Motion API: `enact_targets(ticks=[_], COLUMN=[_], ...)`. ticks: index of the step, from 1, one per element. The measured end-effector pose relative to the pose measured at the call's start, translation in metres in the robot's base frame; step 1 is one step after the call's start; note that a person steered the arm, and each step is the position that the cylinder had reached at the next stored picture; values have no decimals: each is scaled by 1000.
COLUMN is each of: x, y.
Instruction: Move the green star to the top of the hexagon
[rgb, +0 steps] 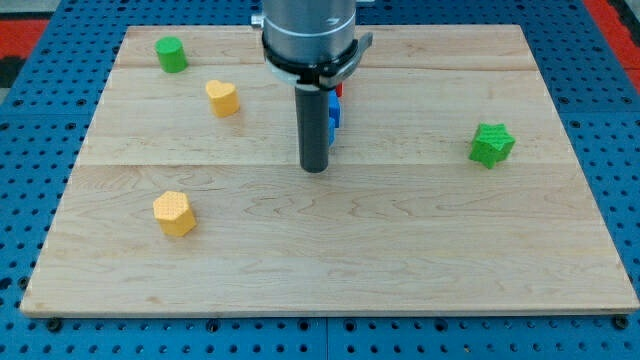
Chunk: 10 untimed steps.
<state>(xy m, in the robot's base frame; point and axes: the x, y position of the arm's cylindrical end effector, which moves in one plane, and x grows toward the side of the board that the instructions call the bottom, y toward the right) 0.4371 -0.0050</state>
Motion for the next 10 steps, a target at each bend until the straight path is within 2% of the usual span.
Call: enact_targets(ticks=[1, 3, 4, 5, 6, 7, 8, 9, 10], x=[-8, 4, 7, -35, -53, -21, -3, -9, -27], y=[18, 60, 116, 143, 192, 268, 253, 183, 163])
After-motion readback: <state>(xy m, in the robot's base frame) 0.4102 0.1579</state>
